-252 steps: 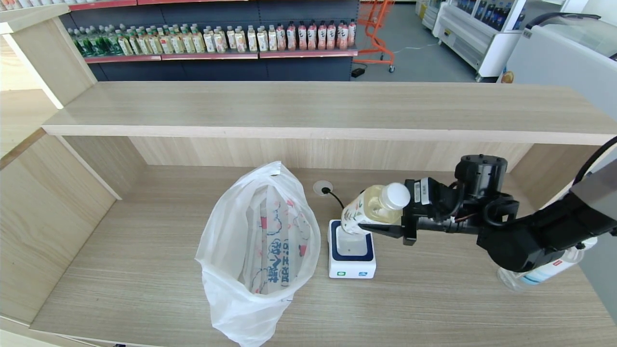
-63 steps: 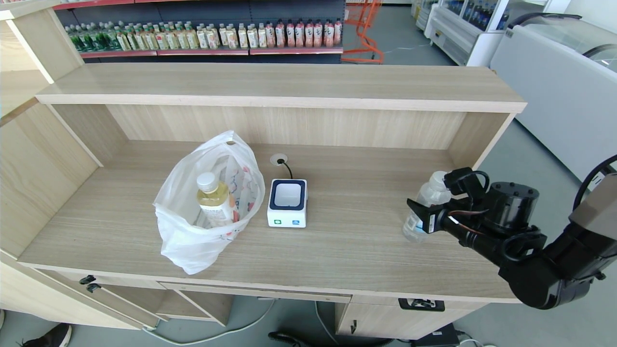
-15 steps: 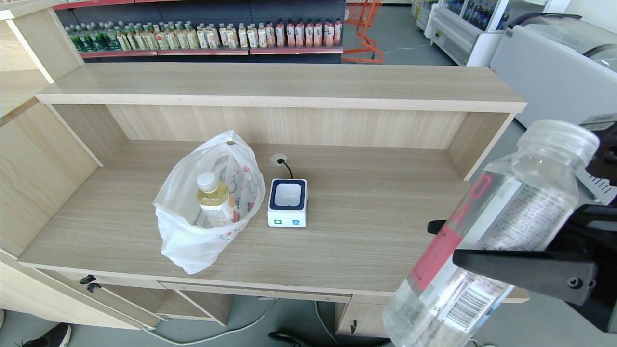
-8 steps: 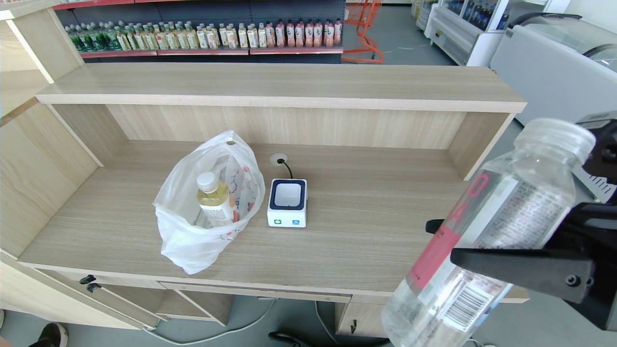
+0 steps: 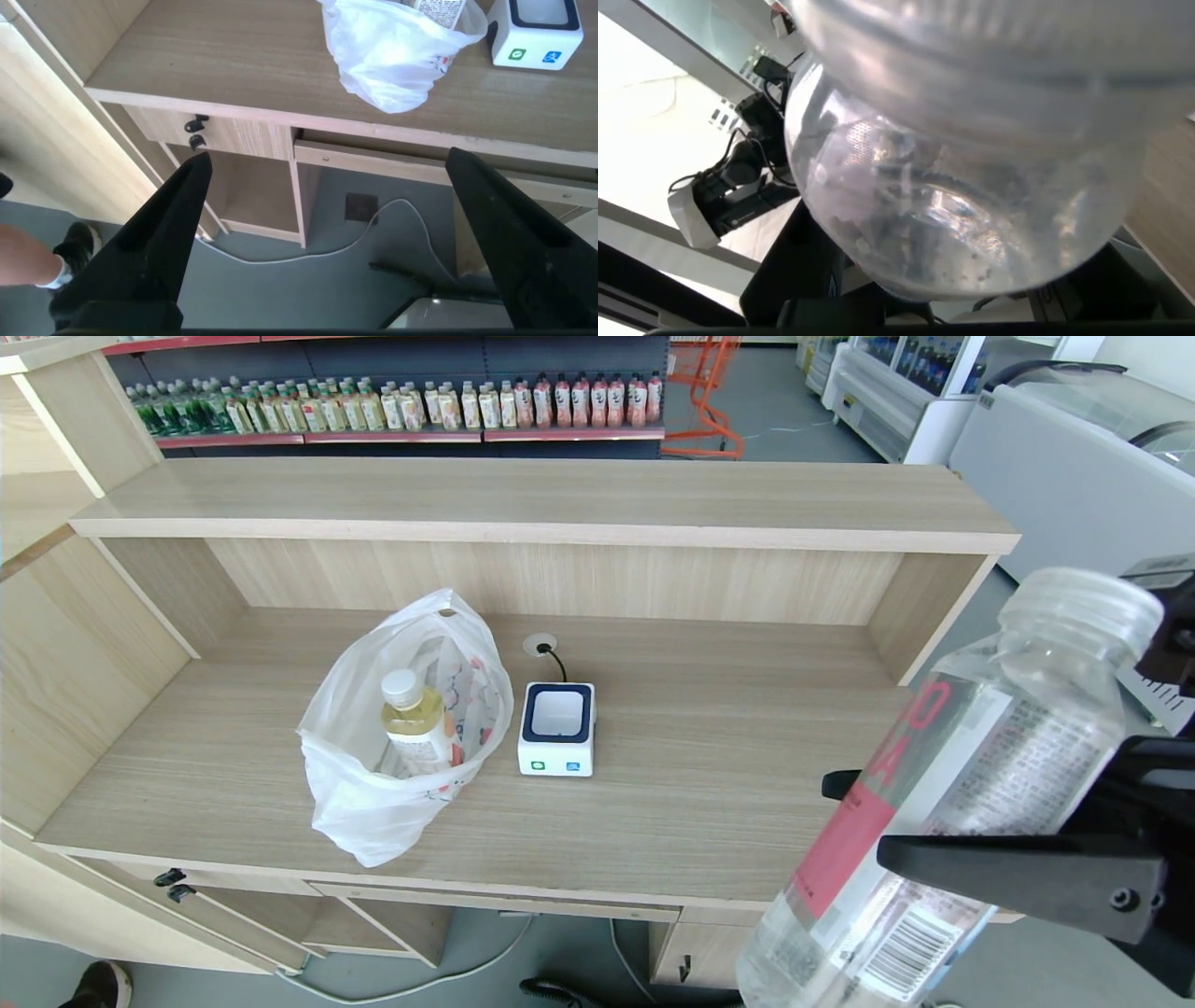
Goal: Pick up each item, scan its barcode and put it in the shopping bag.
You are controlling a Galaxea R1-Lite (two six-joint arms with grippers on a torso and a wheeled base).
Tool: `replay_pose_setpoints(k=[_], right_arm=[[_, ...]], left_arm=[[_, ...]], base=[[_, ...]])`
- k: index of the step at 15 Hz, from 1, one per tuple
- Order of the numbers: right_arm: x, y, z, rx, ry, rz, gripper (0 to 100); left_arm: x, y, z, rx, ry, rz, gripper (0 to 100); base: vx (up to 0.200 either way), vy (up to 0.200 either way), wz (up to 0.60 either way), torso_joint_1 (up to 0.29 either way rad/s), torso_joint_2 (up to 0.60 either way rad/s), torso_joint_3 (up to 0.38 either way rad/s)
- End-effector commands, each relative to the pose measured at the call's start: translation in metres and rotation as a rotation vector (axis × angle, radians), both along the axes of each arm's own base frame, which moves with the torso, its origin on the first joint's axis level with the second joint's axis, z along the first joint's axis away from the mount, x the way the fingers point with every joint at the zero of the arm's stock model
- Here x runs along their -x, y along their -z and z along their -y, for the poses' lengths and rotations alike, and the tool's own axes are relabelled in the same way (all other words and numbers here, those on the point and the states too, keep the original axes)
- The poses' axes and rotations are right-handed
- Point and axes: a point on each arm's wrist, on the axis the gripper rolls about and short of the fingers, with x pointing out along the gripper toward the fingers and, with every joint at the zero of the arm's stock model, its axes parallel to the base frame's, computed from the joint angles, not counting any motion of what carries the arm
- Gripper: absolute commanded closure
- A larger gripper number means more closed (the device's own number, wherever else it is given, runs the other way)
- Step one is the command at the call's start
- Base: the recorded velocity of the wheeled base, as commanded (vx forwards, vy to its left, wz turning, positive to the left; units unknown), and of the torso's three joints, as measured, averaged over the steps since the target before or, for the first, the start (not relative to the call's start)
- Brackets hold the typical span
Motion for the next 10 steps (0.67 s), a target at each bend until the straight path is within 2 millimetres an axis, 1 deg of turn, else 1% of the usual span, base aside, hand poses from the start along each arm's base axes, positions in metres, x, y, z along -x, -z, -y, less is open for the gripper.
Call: replay_pose_setpoints(k=[1, 7, 9, 10], right_arm=[[0.0006, -0.0004, -0.0007, -0.001, -0.005, 0.004, 100], [0.0042, -0.0024, 0.0021, -0.004, -0.002, 0.039, 100], [0.0008, 0.0004, 0.0028, 0.033, 0.015, 0.170, 100], [-0.0011, 0.0045, 0.0058, 0.077, 0.033, 0.285, 100]], left_arm=[[-0.0001, 0.0000, 0.0000, 0.000, 0.001, -0.001, 0], [-0.0001, 0.0000, 0.0000, 0.000, 0.000, -0.001, 0], [-0.0001, 0.0000, 0.0000, 0.000, 0.000, -0.001, 0], [0.0000, 0.0000, 0.0000, 0.000, 0.000, 0.000, 0]], base=[[0.000, 0.000, 0.00, 0.000, 0.00, 0.000], [0.000, 0.000, 0.00, 0.000, 0.00, 0.000], [0.000, 0.000, 0.00, 0.000, 0.00, 0.000], [0.000, 0.000, 0.00, 0.000, 0.00, 0.000]])
